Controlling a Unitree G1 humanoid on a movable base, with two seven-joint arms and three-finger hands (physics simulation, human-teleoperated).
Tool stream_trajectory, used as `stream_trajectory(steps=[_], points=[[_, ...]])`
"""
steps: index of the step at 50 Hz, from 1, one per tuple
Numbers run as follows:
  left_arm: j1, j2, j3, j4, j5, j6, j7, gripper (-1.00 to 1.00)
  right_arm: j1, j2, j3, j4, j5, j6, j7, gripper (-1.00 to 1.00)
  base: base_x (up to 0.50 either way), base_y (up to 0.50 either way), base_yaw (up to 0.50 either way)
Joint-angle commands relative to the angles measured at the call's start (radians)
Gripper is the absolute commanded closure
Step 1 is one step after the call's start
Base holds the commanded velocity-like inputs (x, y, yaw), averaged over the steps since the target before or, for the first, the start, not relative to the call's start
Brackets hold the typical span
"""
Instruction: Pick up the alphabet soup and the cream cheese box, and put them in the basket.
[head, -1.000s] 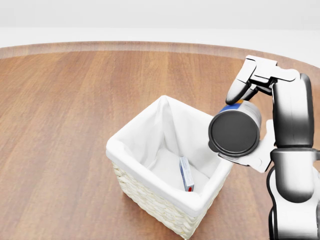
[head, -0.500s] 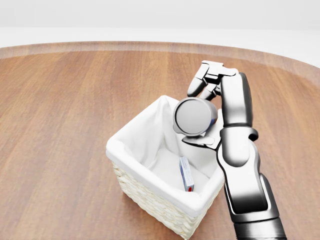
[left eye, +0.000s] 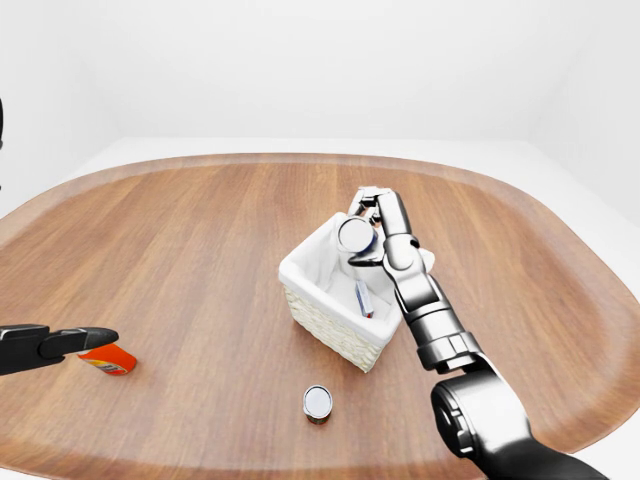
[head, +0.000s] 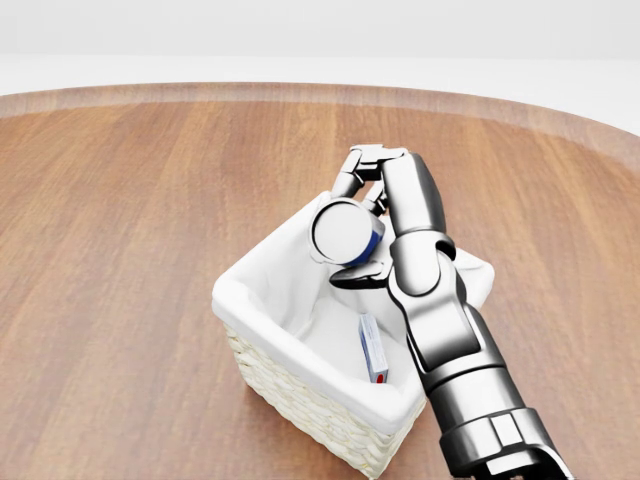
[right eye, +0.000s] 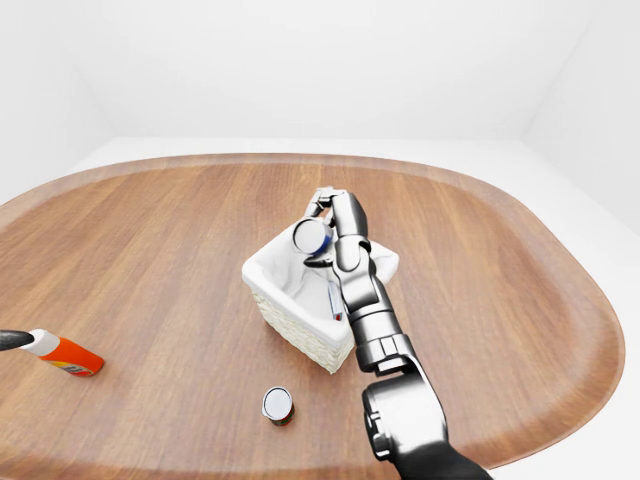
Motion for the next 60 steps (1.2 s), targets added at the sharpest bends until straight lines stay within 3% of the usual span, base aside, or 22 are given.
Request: stream_trajectory(steps=[1,17,27,33,36,37,38,39,43,52,60], points=[[-0.047,-0.008,-0.024,-0.032,-0.011,0.000,0.002,-1.00,-0.097,0.009,-0.008,0.230,0.097,-0.010,-0.002,1.00,0.00,0.00,0.00],[-0.046,-0.006,-0.018,-0.036,-0.018,0.000,0.000,-1.00,-0.170,-0.002,-0.008,0.338,0.133,-0.012,-0.004,1.00,0.00,0.00,0.00],[-0.046,-0.009,-0.024,-0.031,-0.014,0.000,0.005,-1.00,-0.202,-0.002,-0.008,0.401,0.131,-0.047,-0.015,1.00,0.00,0.00,0.00],[-0.046,-0.009,-0.027,-0.030,-0.011,0.000,0.006,-1.00,-0.211,-0.004,-0.010,0.410,0.131,-0.049,-0.015,1.00,0.00,0.00,0.00],[-0.046,-0.010,-0.029,-0.029,-0.010,0.000,0.007,-1.00,-0.207,-0.006,-0.012,0.390,0.136,-0.039,-0.013,0.51,0.00,0.00,0.00],[-0.046,-0.010,-0.029,-0.029,-0.010,0.000,0.007,-1.00,-0.207,-0.006,-0.012,0.389,0.136,-0.038,-0.013,0.51,0.00,0.00,0.00],[-0.046,-0.010,-0.029,-0.028,-0.009,0.000,0.007,-1.00,-0.207,-0.007,-0.012,0.388,0.136,-0.037,-0.012,-0.71,0.00,0.00,0.00],[-0.046,-0.010,-0.030,-0.027,-0.009,0.000,0.007,-1.00,-0.206,-0.007,-0.012,0.385,0.138,-0.036,-0.008,-1.00,0.00,0.00,0.00],[-0.047,-0.009,-0.030,-0.027,-0.009,0.000,0.006,-1.00,-0.202,-0.010,-0.012,0.374,0.138,-0.030,-0.005,-1.00,0.00,0.00,0.00],[-0.048,-0.007,-0.027,-0.024,-0.012,0.000,0.005,-1.00,-0.174,-0.013,-0.008,0.264,0.131,0.024,0.011,-1.00,0.00,0.00,0.00],[-0.047,-0.006,-0.022,-0.027,-0.018,0.000,0.005,-1.00,-0.143,-0.021,-0.010,0.142,0.133,0.026,0.024,-1.00,0.00,0.00,0.00]])
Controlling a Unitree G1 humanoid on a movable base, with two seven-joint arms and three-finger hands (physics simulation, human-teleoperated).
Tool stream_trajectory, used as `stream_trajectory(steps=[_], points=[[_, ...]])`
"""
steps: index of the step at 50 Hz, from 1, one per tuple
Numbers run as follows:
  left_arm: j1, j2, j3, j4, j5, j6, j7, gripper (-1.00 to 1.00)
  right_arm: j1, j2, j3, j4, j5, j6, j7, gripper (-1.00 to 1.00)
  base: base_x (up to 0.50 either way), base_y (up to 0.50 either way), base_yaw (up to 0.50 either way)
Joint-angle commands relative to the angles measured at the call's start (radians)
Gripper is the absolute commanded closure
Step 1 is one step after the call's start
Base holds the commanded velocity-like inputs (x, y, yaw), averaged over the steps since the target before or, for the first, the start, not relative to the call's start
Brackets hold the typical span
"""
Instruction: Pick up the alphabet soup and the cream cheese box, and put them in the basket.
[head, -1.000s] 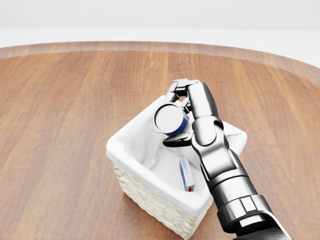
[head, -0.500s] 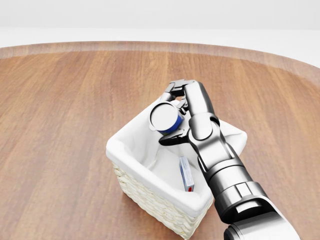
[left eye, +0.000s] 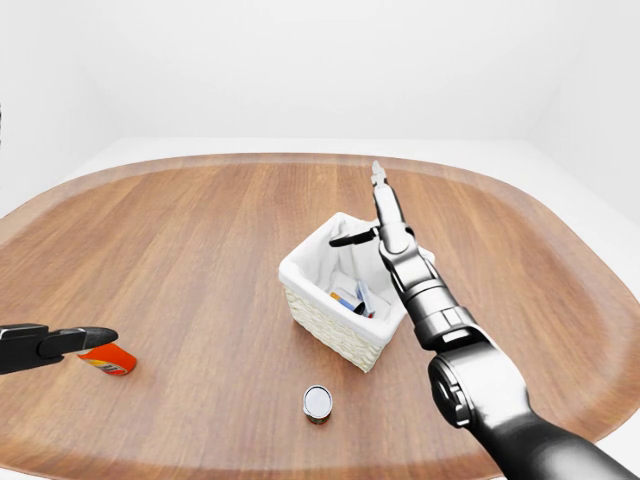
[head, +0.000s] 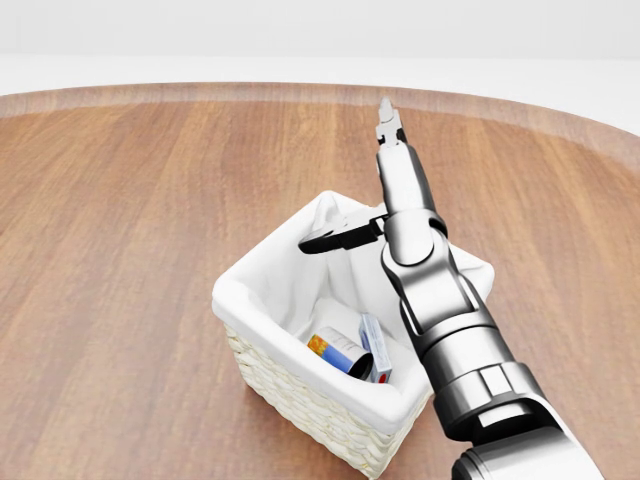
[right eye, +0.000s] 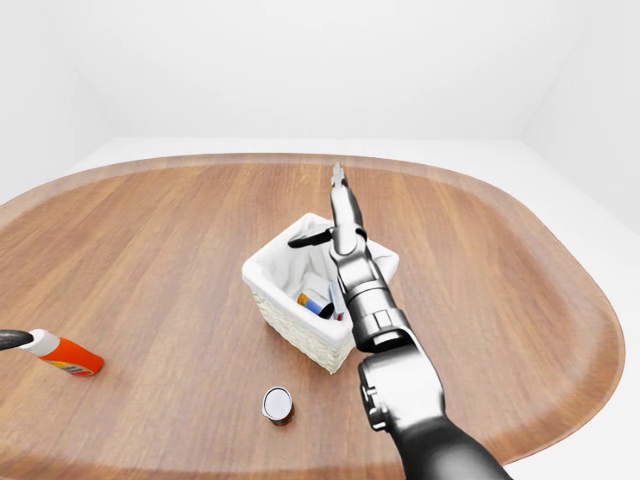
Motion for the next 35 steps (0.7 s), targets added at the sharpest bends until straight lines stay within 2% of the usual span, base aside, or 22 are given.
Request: stream_trajectory(steps=[1,14,20,21,23,25,29,35], points=[[-0.046,-0.009,-0.024,-0.031,-0.014,0.000,0.004,-1.00,0.034,-0.006,0.001,-0.152,0.003,0.007,0.016,-1.00,0.00,0.00,0.00],[-0.047,-0.008,-0.023,-0.034,-0.018,0.000,0.004,-1.00,0.056,0.010,0.023,-0.384,-0.047,0.007,0.004,-1.00,0.00,0.00,0.00],[-0.047,-0.007,-0.022,-0.034,-0.018,0.000,0.004,-1.00,0.070,0.028,0.035,-0.411,-0.119,0.006,-0.066,-1.00,0.00,0.00,0.00],[-0.047,-0.007,-0.023,-0.035,-0.018,0.000,0.004,-1.00,0.079,0.035,0.041,-0.422,-0.127,-0.034,-0.084,-1.00,0.00,0.00,0.00],[-0.046,-0.008,-0.024,-0.033,-0.017,0.000,0.005,-1.00,0.083,0.044,0.038,-0.423,-0.131,-0.066,-0.105,-1.00,0.00,0.00,0.00],[-0.046,-0.009,-0.026,-0.031,-0.015,0.000,0.006,-1.00,0.098,0.055,0.040,-0.451,-0.131,-0.114,-0.127,-1.00,0.00,0.00,0.00],[-0.045,-0.008,-0.026,-0.028,-0.002,0.000,0.008,-1.00,0.126,0.068,0.040,-0.501,-0.111,-0.168,-0.157,-1.00,0.00,0.00,0.00],[-0.044,-0.009,-0.024,-0.027,0.001,0.000,0.008,-1.00,0.143,0.081,0.042,-0.500,-0.107,-0.168,-0.251,-1.00,0.00,0.00,0.00]])
